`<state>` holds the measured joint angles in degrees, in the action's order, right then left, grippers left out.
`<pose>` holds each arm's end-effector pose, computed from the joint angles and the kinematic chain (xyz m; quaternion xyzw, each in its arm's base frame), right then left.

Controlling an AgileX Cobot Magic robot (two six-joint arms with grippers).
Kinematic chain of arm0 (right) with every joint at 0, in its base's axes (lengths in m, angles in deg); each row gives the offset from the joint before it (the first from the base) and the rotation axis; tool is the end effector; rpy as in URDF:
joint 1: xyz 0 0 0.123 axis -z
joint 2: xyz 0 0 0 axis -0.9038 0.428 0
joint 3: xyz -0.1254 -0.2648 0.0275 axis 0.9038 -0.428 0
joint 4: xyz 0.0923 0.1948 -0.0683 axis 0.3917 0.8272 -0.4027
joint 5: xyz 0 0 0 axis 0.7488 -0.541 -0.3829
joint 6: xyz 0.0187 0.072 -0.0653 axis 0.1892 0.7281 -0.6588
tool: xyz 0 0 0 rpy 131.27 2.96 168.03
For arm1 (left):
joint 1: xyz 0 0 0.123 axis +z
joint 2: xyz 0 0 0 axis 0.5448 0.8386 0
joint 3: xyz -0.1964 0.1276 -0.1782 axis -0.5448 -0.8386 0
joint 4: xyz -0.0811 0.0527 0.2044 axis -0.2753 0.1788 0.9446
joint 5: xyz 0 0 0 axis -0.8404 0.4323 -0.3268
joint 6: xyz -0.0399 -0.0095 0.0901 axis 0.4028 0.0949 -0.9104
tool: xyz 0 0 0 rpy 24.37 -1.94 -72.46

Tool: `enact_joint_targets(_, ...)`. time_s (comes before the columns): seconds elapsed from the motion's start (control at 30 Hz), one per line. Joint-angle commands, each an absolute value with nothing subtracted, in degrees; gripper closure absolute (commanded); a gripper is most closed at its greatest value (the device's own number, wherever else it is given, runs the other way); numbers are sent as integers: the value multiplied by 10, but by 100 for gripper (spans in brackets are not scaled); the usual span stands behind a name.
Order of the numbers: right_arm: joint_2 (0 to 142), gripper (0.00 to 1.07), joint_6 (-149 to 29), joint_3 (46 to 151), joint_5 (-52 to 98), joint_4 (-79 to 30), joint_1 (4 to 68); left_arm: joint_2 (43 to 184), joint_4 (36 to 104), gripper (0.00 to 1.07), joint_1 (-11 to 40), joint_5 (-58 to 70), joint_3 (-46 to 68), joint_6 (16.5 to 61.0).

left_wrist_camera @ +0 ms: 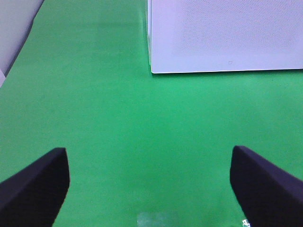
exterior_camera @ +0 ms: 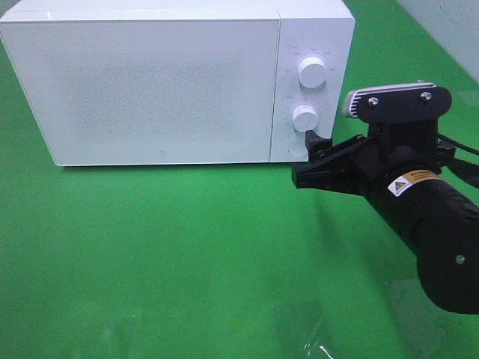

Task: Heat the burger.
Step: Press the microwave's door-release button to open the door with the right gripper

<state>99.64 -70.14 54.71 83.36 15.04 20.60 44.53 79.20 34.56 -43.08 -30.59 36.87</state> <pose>0.2264 0.1400 0.1905 -0.0636 0.7596 0.0423 0.6459 -0.0307 -0.0088 0.2622 0.0325 0.8489 -0.0132 0.5274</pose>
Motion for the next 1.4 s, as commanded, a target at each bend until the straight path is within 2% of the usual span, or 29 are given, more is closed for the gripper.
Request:
enact_joint_targets(0.03,1014,31,-712,566,840,152,196,434,790,22,348,-423,-307,370)
enact_joint_targets(0.4,1041,31,-681,597,816,152,195,434,790,22,348,-423,-307,370)
enact_joint_targets(0.7,1041,36,-450,597,787,131,195,434,790,22,348,-423,-307,370)
enact_joint_targets(0.77,1042,45,-283,597,767,109,195,434,790,22,348,-423,-307,370)
enact_joint_targets(0.87,1042,48,-246,597,764,101,195,434,790,22,348,-423,-307,370)
enact_joint_targets(0.93,1046,64,-73,597,760,62,195,434,790,22,348,-423,-307,370)
enact_joint_targets(0.97,1046,64,-73,597,760,62,195,434,790,22,348,-423,-307,370)
enact_joint_targets(1.0,1046,73,11,597,763,44,195,434,790,22,348,-423,-307,370)
enact_joint_targets(1.1,1046,78,50,597,764,37,195,434,790,22,348,-423,-307,370)
enact_joint_targets(1.17,1046,96,160,597,764,29,195,434,790,22,348,-423,-307,370)
enact_joint_targets(1.27,1046,100,184,597,764,29,195,434,790,22,348,-423,-307,370)
enact_joint_targets(1.3,1046,107,223,597,764,29,195,434,790,22,348,-423,-307,370)
enact_joint_targets(1.4,1046,107,288,597,763,29,195,434,790,22,348,-423,-307,370)
